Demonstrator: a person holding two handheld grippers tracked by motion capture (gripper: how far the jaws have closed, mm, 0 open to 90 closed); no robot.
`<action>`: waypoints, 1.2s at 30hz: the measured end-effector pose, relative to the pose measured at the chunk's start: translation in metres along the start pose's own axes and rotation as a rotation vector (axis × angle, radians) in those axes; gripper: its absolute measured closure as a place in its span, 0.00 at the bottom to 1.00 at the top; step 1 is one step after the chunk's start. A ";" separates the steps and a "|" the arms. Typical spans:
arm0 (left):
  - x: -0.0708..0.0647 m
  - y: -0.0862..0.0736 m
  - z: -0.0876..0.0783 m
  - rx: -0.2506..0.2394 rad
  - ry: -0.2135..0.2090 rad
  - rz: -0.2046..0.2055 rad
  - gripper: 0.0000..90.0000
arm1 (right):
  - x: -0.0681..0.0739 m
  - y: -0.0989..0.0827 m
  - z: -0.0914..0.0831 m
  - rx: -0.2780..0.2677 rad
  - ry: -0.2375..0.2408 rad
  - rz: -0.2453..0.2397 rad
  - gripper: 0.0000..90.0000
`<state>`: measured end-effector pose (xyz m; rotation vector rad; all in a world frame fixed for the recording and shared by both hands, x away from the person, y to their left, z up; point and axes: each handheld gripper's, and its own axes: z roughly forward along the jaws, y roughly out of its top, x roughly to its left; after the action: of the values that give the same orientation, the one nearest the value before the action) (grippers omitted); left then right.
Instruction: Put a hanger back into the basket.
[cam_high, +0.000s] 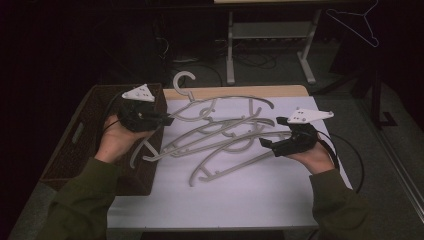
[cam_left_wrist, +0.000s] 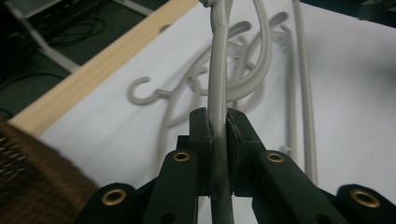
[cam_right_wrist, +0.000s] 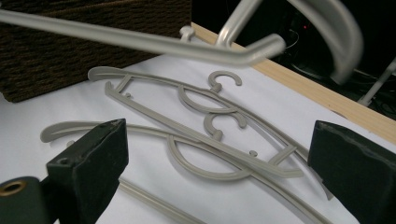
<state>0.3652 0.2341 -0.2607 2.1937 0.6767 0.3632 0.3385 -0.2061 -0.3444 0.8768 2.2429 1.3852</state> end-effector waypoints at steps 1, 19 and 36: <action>0.003 0.000 -0.004 -0.002 0.007 -0.003 0.91 | -0.001 -0.001 -0.001 0.001 -0.001 0.001 0.05; 0.070 -0.052 -0.083 -0.001 0.230 -0.140 0.91 | 0.000 -0.027 -0.005 0.036 -0.031 0.049 0.05; 0.113 -0.108 -0.132 0.032 0.388 -0.257 0.91 | -0.005 -0.029 -0.002 0.046 -0.041 0.053 0.04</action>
<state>0.3586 0.4391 -0.2543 2.0494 1.1690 0.6536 0.3314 -0.2201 -0.3691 0.9777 2.2443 1.3303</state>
